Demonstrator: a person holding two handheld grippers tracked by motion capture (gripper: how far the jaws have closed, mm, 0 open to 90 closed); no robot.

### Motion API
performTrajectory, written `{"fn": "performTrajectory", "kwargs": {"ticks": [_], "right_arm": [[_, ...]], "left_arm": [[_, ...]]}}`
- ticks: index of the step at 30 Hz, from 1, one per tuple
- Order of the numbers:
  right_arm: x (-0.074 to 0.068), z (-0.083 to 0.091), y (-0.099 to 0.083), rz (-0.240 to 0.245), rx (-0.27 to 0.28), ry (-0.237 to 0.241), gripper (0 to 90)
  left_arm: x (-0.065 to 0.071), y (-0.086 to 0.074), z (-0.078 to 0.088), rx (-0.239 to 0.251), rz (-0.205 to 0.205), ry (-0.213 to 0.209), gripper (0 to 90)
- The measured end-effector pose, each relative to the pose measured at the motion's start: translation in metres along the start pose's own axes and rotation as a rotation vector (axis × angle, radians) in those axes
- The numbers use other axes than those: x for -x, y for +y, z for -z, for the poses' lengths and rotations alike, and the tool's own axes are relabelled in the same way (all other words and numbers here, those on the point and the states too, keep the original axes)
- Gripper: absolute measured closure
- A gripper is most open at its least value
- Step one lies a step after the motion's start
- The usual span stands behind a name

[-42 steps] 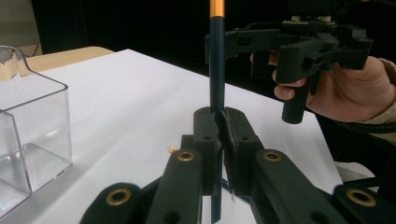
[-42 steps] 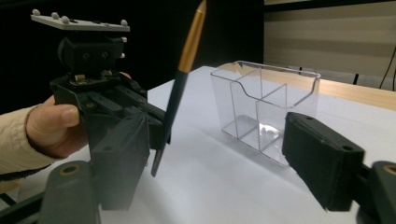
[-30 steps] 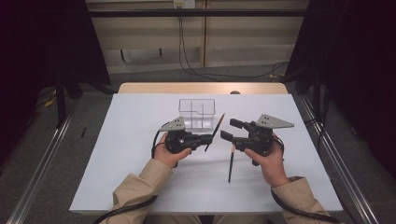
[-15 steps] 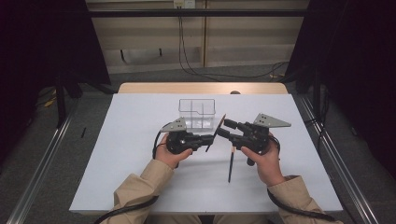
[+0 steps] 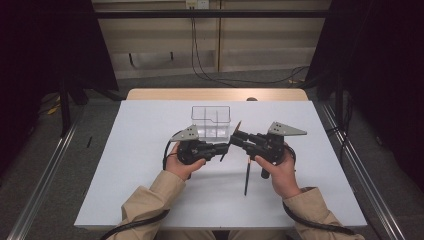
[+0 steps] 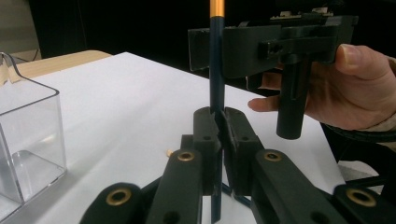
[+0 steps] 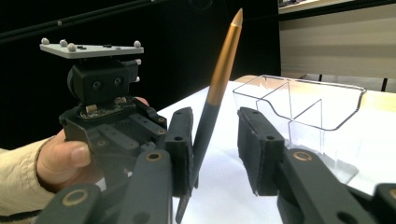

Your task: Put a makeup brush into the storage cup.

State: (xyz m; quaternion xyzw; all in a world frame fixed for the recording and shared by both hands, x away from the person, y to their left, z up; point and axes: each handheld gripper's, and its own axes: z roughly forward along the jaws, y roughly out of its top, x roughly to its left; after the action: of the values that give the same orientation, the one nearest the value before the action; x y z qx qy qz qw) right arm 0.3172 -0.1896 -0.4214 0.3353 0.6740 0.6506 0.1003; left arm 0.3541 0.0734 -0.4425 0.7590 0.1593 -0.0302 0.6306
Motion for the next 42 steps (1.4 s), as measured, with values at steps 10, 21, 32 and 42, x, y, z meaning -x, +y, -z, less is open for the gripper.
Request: {"fn": "performTrajectory", "kwargs": {"ticks": [10,21,32,42], "right_arm": [[0.0003,-0.0035,0.0033,-0.018,0.008,0.018,74.4],[-0.0029,-0.0054,0.0056,-0.024,0.002,0.041,83.2],[-0.0033,-0.0048,0.0086,0.009,-0.001,0.044,83.4],[-0.0036,-0.0026,0.0096,0.036,-0.007,0.038,83.4]], "left_arm": [[0.0005,-0.0001,0.0001,0.01,-0.005,0.002,84.6],[0.0033,0.0019,-0.0015,0.018,-0.004,-0.009,90.0],[0.0047,0.0033,-0.0011,0.015,-0.01,-0.021,79.6],[0.0045,0.006,0.0063,0.03,-0.024,0.015,64.6]]}}
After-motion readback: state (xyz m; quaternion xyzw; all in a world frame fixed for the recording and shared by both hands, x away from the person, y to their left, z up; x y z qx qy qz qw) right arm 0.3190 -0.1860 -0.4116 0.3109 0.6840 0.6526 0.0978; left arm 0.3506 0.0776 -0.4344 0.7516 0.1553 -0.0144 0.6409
